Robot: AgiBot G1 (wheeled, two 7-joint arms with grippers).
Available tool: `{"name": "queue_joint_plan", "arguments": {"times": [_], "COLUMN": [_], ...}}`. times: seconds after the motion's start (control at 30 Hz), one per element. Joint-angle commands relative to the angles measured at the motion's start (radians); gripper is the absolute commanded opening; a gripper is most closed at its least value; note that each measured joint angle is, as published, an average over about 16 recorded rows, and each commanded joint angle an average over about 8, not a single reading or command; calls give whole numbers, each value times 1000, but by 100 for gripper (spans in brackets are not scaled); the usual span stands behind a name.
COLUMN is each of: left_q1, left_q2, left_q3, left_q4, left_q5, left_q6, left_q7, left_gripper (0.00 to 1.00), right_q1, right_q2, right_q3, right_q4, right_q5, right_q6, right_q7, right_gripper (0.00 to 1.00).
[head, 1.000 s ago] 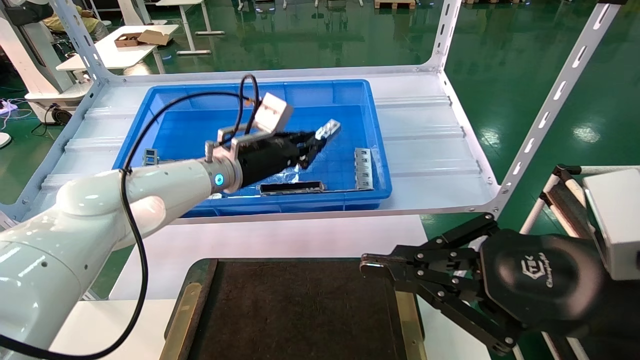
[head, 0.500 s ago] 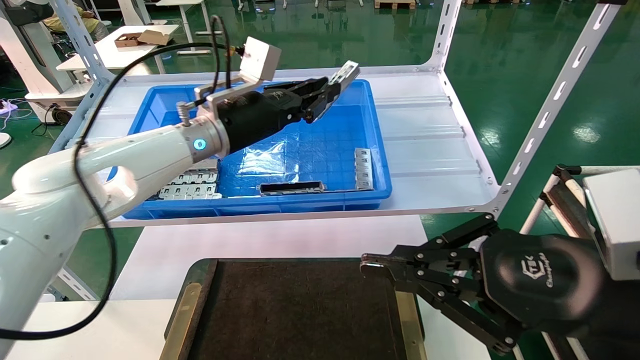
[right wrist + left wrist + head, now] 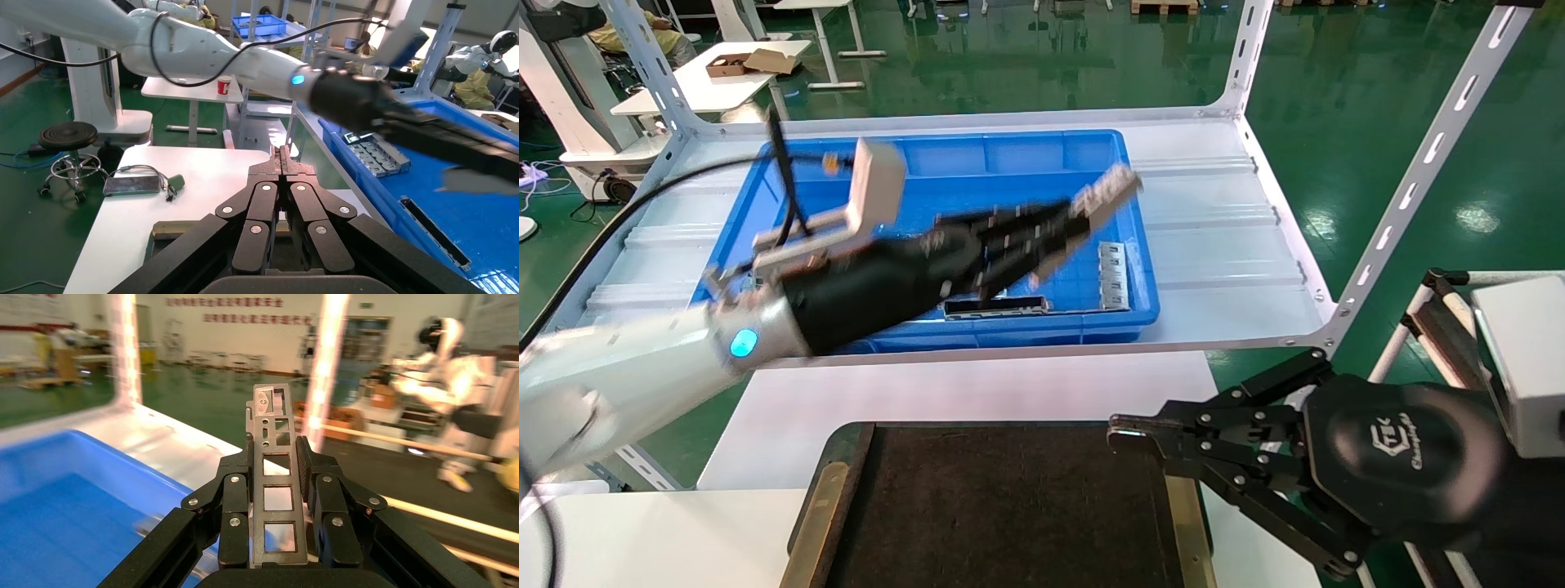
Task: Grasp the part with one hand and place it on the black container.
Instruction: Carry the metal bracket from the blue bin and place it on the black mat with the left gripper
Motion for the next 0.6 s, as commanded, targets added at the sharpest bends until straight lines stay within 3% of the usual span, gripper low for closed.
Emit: {"name": "queue_joint_plan", "arguments": {"times": [0.03,0.33,0.6], "left_q1": [44,272,478], "left_q2": [-44,-245,-306], "left_q3": [-1,6,27], "left_q4": [-81,-467,-669], "left_q5": [-11,-52,-50], "left_q6": [18,-93,-418], "left_q7": [-22,-142,-198], "left_gripper": [0,0,0], "right_q1": [0,0,0], "right_q2": [0,0,0], "right_q3": [0,-1,-1], "right_q4": [0,0,0], "right_q5": [0,0,1], "right_q6": [0,0,1], "right_q7": [0,0,-1], "right_gripper": [0,0,0]}}
